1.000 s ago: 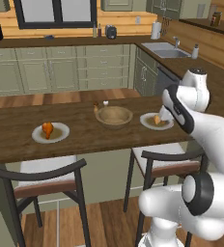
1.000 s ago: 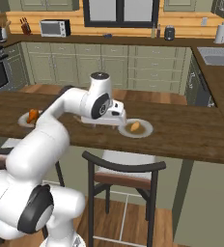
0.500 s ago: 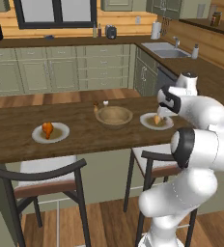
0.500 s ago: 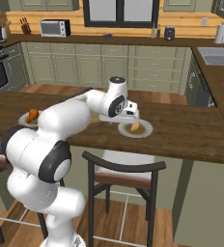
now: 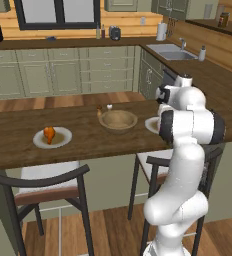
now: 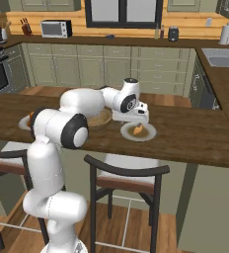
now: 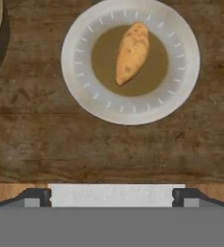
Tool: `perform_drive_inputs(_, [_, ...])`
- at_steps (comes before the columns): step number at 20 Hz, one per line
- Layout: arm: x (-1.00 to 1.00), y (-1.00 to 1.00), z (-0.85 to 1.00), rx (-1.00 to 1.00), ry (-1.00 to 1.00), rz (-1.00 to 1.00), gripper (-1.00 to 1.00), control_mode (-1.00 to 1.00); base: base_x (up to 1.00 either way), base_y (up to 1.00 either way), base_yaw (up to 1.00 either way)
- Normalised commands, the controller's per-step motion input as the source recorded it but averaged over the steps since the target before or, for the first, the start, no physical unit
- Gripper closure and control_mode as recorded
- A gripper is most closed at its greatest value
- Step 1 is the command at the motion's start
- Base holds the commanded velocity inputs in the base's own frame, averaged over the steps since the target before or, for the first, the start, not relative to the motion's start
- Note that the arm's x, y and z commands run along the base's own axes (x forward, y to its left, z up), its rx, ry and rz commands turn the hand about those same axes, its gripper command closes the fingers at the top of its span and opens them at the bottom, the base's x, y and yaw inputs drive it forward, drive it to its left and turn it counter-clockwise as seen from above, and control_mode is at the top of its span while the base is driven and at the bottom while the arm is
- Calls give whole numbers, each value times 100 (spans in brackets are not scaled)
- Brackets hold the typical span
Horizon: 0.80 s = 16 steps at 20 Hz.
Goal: Pick the chicken drumstick and potato from their plates and place them in the bowl. Then put the bowl in the fridge.
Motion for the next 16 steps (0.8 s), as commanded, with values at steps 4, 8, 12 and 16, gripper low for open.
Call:
perform_drive_inputs(4, [75,0,-48,0,6,0,-100,-100,0,0,0])
perform_drive_inputs(8, [47,-13,-41,0,2,0,-100,-100,0,0,0])
perform_drive_inputs(12, [31,-20,-36,1,1,0,-100,-100,0,0,0])
perform_drive_inputs(16, [35,-4,-33,0,0,0,-100,-100,0,0,0])
